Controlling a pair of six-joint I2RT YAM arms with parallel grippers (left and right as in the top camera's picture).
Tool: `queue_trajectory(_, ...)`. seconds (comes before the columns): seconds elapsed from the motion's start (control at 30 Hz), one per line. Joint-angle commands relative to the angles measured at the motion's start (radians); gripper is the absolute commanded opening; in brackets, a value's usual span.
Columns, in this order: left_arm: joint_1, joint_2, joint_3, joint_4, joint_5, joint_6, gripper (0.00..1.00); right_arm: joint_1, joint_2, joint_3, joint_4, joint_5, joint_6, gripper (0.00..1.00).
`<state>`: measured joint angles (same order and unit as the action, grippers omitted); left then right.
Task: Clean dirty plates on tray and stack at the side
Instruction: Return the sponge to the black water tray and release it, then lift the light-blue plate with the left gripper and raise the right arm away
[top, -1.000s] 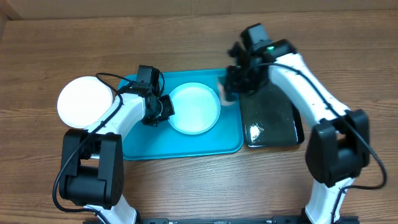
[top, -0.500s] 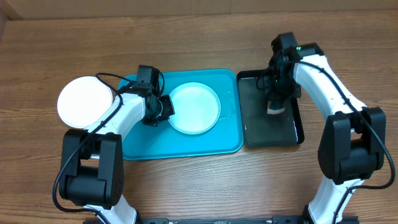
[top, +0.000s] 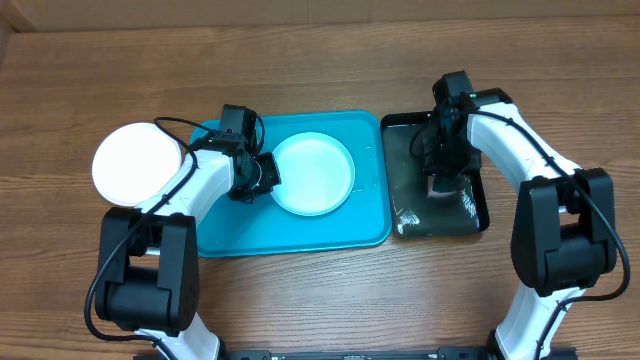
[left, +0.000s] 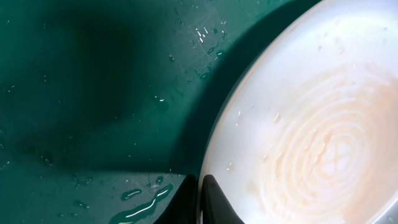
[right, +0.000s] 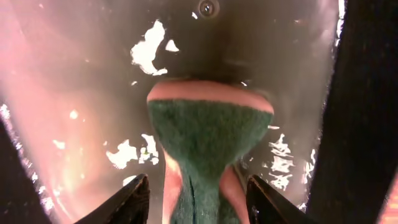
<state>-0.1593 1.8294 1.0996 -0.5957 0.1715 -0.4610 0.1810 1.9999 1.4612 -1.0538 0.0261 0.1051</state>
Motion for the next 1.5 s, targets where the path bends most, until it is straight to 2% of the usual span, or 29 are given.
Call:
queue_trajectory(0.0, 0.002, 0.014, 0.015, 0.002, 0.005, 0.02, 0.08, -0.005, -0.027, 0.117, -0.025, -0.012, 0.027, 0.53)
queue_trajectory(0.07, 0.002, 0.014, 0.015, 0.002, 0.005, 0.02, 0.08, -0.016, -0.027, 0.174, -0.053, -0.013, 0.061, 0.57)
queue_trajectory(0.27, 0.0, 0.014, 0.009, 0.003, 0.002, 0.039, 0.2, -0.102, -0.027, 0.256, -0.09, -0.012, 0.11, 0.64)
queue_trajectory(0.53, -0.029, 0.014, -0.016, 0.034, -0.016, 0.037, 0.22, -0.322, -0.027, 0.256, -0.117, -0.021, 0.112, 0.65)
queue_trajectory(0.57, -0.033, 0.014, -0.018, 0.035, -0.026, 0.035, 0.22, -0.349, -0.027, 0.256, -0.121, -0.032, 0.112, 0.69)
queue_trajectory(0.6, -0.038, 0.015, -0.018, 0.035, -0.035, 0.035, 0.22, -0.372, -0.027, 0.256, -0.127, -0.04, 0.112, 0.79)
queue_trajectory(0.63, -0.041, 0.014, -0.018, 0.034, -0.045, 0.035, 0.22, -0.388, -0.027, 0.256, -0.131, -0.047, 0.112, 0.93)
queue_trajectory(0.67, -0.045, 0.014, -0.018, 0.031, -0.06, 0.035, 0.24, -0.407, -0.027, 0.256, -0.134, -0.051, 0.112, 1.0)
queue_trajectory(0.8, -0.051, 0.014, -0.03, 0.024, -0.078, 0.034, 0.22, -0.454, -0.027, 0.256, -0.126, -0.05, 0.112, 1.0)
queue_trajectory(0.87, -0.051, 0.014, -0.038, 0.024, -0.079, 0.034, 0.06, -0.469, -0.027, 0.256, -0.119, -0.05, 0.112, 1.0)
queue_trajectory(0.9, -0.051, 0.014, -0.041, 0.024, -0.078, 0.034, 0.04, -0.473, -0.027, 0.256, -0.118, -0.05, 0.112, 1.0)
queue_trajectory(1.17, -0.044, 0.008, -0.006, -0.018, -0.078, 0.035, 0.04, -0.478, -0.027, 0.256, -0.119, -0.05, 0.112, 1.0)
queue_trajectory(1.3, -0.027, -0.001, 0.11, -0.13, -0.079, 0.043, 0.04, -0.478, -0.027, 0.256, -0.118, -0.05, 0.112, 1.0)
queue_trajectory(1.47, -0.022, -0.001, 0.297, -0.254, -0.08, 0.11, 0.04, -0.478, -0.027, 0.256, -0.119, -0.05, 0.112, 1.0)
